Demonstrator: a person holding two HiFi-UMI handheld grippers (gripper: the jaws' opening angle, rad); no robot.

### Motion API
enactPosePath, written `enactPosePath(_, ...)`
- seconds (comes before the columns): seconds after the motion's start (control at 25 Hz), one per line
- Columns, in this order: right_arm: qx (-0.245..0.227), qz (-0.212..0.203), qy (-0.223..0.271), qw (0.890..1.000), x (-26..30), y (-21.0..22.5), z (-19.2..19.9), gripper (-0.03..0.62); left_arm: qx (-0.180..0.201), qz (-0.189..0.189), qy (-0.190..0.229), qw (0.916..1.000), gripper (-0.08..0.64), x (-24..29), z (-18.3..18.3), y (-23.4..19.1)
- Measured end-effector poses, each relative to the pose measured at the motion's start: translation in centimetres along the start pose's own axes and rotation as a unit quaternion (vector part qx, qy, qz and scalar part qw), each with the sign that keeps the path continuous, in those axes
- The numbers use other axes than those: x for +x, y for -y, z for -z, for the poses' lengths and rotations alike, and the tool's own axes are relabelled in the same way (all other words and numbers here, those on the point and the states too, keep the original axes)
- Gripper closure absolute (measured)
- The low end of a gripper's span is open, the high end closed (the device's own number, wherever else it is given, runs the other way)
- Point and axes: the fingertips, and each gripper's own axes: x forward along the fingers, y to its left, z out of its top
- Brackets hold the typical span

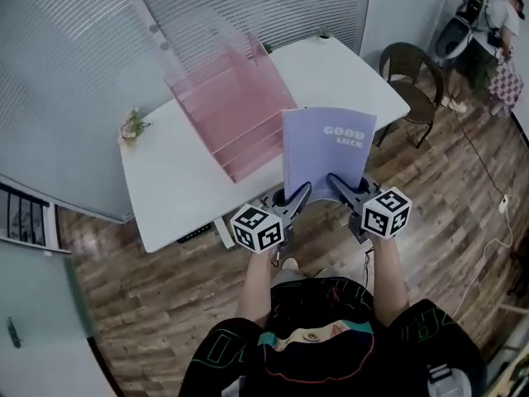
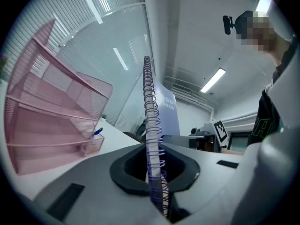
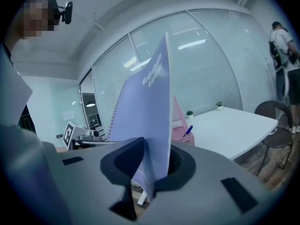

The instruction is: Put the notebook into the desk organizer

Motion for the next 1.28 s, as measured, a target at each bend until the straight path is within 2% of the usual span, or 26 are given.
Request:
enactPosePath(0.16,0.011,-0.038,-0.010,0.999,2.3,-2.0,1.0,0.522,-0.001,-0.038,0.005,0.9993,0.534,-2.9,0.0,-1.2)
enactPosePath(0.24,0.011,-0.068,-0.028,0.997,4.1,-2.5,1.4,0.522,-0.011,-0.071,0.016,0.9973,0.534,-4.0,0.1,-2.4)
enactPosePath(0.4,0.002,-0.122,-0.083,0.989,5.9,-2.7,2.7,0.522,-0.055,-0.122,0.047,0.9899,0.535,-4.9,1.5,-3.6)
enactPosePath(0.64,0.009,-0.157,-0.149,0.976,7.0,-2.7,5.3,0.522,-0.105,-0.184,0.068,0.9750,0.534,-5.6,4.1,-4.3)
enactPosePath(0.96,0.021,-0.213,-0.208,0.954,7.7,-3.8,8.3,0.518,-0.172,-0.209,0.096,0.9577,0.534,-7.4,6.6,-4.4)
enactPosePath(1.12,0.031,-0.230,-0.223,0.947,8.6,-4.4,8.9,0.515,-0.193,-0.211,0.094,0.9535,0.534,-8.2,6.8,-5.1)
enactPosePath(1.28,0.044,-0.228,-0.239,0.943,9.9,-4.6,9.1,0.515,-0.213,-0.209,0.083,0.9508,0.532,-8.7,6.6,-6.3)
